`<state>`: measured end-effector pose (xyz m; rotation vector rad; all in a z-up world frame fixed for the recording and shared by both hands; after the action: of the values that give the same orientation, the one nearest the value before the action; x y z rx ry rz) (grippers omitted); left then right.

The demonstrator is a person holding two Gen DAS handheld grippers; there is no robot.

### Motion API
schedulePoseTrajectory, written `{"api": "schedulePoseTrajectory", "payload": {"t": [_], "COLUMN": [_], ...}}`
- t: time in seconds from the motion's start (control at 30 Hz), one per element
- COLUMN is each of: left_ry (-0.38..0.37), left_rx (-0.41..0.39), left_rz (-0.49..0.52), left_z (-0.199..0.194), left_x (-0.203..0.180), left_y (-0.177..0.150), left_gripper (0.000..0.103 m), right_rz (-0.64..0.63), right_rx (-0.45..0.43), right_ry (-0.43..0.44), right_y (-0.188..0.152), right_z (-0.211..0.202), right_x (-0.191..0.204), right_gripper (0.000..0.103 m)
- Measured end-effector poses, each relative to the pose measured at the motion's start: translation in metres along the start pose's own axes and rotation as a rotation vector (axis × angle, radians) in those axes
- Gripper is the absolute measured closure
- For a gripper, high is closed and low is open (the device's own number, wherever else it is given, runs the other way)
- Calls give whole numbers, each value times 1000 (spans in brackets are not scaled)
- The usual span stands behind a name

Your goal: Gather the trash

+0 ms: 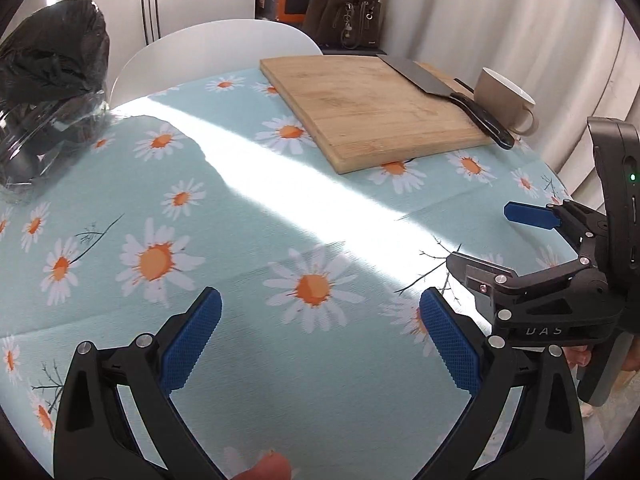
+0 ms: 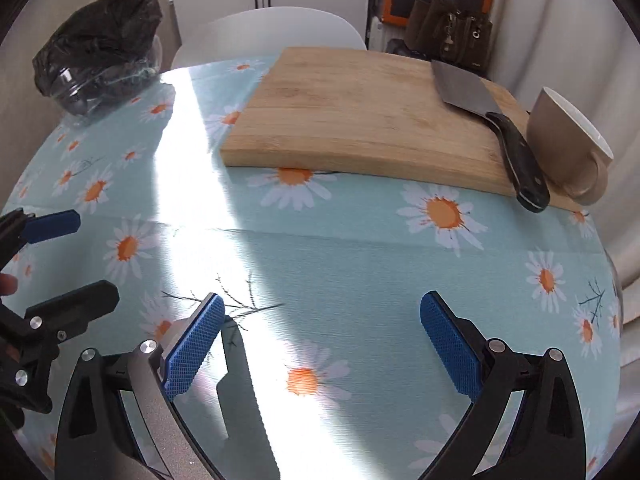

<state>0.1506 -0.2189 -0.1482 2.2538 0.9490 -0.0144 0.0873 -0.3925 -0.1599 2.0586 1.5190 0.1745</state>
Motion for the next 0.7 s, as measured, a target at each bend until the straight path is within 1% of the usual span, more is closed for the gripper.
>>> {"api": "schedulePoseTrajectory", "payload": {"t": [0.1,0.13,0.17,0.2,0.23,0.43,0.5,0.7], "left_ry": [46,87,129,156,176,175,176,175], "left_rx": [-19,-49,-43,-36,-27,-26,-26,-26], "left_rz": [-60,-68,-67,-61,-51,-52,-51,-52], "left_z": [26,30,36,39,41,38,38,39], "left_x": [-20,-24,-27,-31,-32,-30,-31,-30], "left_y": [9,11,13,15,15,15,15,16], "left_gripper": [6,6,6,6,5,5,5,5], "right_rz": [90,118,132,146,146,146,146,146], "right_rx": [21,10,-25,-37,-33,-33,-32,-32], "right_ry": [-24,-22,-35,-31,-44,-38,-38,-38], "right_y": [-7,-9,-12,-15,-16,-19,-15,-14], "right_z": [9,12,14,16,17,18,16,16], "right_x": [-43,-55,-64,-71,-73,-73,-71,-72], "right_gripper": [8,8,7,7,7,7,7,7]}}
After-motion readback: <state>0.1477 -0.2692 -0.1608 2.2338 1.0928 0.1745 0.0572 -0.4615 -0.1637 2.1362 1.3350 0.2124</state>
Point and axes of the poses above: each gripper's, at about its wrist camera, not at the fingertips, and z roughly the way its jaws point, x to its left, y to its top, the point moved 1 cm from there along z, roughly the way its jaws point, and after that the axes turned 12 degrees about -y, right-handed, at the moved point
